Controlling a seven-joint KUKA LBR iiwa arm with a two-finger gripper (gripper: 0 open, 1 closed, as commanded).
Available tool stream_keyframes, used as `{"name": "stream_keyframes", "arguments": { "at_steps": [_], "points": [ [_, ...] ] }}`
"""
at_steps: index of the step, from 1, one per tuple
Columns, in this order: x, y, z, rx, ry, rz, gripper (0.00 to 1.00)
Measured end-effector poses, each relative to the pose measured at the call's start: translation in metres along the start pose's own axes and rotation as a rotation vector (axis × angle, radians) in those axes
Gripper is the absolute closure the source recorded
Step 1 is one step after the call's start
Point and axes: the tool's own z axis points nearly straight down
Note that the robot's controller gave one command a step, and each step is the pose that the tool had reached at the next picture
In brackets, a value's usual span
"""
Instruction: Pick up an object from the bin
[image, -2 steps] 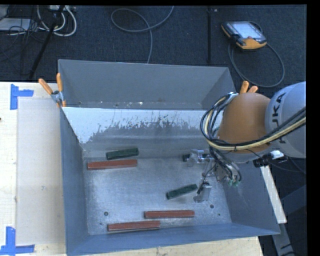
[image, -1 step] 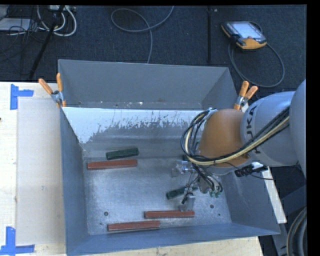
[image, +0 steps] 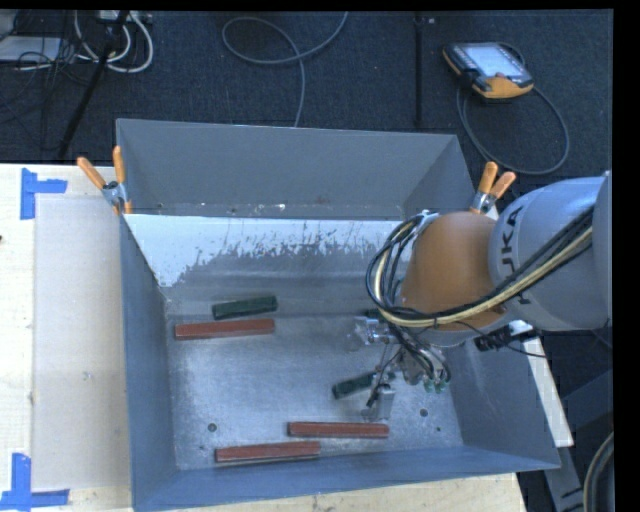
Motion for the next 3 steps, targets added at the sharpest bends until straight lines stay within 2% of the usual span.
{"name": "stream_keyframes", "arguments": {
  "at_steps": [1,2,3],
  "points": [
    [-0.003,-0.001,-0.001,0.000,-0.002,0.000,0.00],
    [-0.005,0.003,0.017,0.000,0.000,0.146,0.00],
    [-0.004,0.006,0.021,0.001,-0.004,0.080,1.00]
  ]
}}
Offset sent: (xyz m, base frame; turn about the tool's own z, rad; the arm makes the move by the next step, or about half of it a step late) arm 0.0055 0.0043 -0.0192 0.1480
